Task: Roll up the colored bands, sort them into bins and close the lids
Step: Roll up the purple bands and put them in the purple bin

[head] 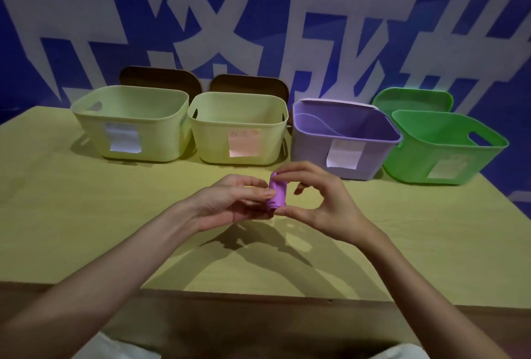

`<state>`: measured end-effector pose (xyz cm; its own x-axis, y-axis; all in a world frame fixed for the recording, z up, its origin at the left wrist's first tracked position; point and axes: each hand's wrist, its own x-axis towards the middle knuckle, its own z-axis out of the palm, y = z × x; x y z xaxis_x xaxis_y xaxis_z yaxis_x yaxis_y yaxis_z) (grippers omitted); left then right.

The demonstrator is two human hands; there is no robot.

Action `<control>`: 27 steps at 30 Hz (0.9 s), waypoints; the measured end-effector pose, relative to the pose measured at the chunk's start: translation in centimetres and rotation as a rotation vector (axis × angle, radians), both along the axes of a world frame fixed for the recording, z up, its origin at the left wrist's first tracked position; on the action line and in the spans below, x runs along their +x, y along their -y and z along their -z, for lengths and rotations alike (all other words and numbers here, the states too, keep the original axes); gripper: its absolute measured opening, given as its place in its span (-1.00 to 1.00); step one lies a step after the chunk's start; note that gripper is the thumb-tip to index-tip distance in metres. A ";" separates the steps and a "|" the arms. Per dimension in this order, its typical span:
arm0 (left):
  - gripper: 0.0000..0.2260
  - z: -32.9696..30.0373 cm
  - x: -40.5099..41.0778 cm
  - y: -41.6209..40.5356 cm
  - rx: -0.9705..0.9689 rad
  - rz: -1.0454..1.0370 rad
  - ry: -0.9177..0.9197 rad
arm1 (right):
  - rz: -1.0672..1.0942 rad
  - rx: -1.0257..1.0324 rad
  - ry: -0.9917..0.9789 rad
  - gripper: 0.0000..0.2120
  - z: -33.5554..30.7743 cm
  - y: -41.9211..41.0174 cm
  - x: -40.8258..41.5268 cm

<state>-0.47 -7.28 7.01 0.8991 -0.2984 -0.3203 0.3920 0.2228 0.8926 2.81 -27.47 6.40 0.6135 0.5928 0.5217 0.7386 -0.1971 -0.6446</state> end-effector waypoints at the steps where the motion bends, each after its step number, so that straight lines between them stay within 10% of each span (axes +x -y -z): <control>1: -0.57 -0.1 0.7 0.2 0.002 0.008 0.004 | 0.008 -0.005 0.010 -0.59 -0.3 0.3 0.6; 9: -0.56 -2.7 8.2 2.4 0.157 0.009 0.234 | 0.071 -0.048 0.088 -0.60 -3.6 3.1 7.9; 16: -0.95 -2.8 17.8 2.3 0.749 -0.232 0.761 | 0.203 -0.326 0.028 -0.58 -7.9 5.9 20.2; 27: -0.93 0.1 23.4 2.5 0.980 -0.068 0.967 | 0.188 -0.726 -0.235 -0.61 -0.5 4.7 31.4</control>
